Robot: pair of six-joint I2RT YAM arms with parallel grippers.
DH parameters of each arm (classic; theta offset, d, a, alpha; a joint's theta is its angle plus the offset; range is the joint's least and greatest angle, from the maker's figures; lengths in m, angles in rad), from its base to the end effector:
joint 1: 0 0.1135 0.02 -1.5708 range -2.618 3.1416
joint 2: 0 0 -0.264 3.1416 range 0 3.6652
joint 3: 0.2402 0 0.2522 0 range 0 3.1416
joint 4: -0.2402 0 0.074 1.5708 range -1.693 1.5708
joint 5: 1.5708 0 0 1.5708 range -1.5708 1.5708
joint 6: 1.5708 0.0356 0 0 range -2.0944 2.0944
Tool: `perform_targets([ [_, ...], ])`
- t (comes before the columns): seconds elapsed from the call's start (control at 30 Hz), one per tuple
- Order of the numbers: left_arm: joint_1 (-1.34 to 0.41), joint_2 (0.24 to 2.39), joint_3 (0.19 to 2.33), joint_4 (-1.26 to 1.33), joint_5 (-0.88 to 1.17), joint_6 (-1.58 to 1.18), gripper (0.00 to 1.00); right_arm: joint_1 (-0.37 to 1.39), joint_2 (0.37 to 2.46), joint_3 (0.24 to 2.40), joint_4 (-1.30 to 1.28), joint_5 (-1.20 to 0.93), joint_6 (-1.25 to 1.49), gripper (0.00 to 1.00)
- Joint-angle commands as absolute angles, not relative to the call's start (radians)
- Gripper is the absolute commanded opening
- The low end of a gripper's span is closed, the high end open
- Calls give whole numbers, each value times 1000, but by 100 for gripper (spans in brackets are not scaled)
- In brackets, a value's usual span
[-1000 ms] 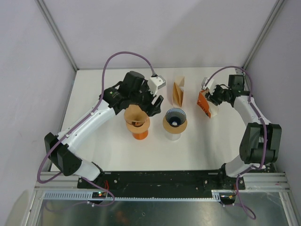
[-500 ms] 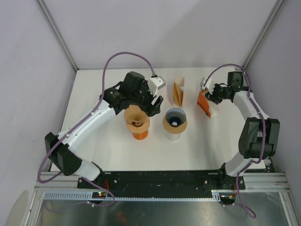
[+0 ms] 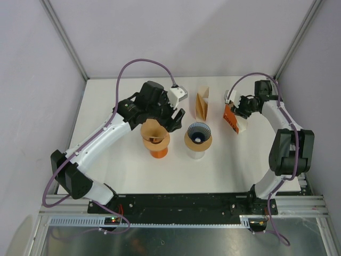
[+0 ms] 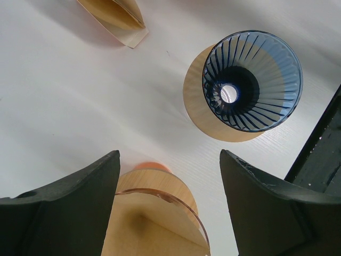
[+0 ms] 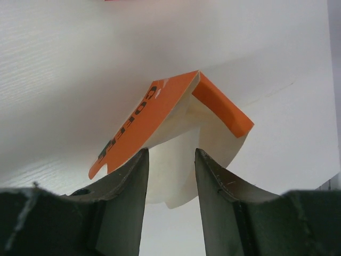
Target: Place the coffee filter in the dripper
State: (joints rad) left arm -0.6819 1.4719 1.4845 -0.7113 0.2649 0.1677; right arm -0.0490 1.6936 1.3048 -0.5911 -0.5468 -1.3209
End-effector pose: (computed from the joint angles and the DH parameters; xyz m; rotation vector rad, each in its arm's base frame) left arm 0.2434 -0.2096 0.3696 1.0782 2.0370 -0.5690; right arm 0.3604 0.0009 0.2515 -1.5582 1.7727 0.0579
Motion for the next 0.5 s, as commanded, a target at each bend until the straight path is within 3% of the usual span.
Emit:
perform_targets([
  [0.0,-673,1469,1473,-697,258,196,80,-33,1714,1362,-591,-515,-1331,44],
  [0.33,-672,1464,1468,-697,258,198,80,-2,1737,1364,-551,-444,-1295,40],
  [0.47,-673,1468,1470,-696,262,198,80,-2,1732,1364,-557,-445,-1290,23],
])
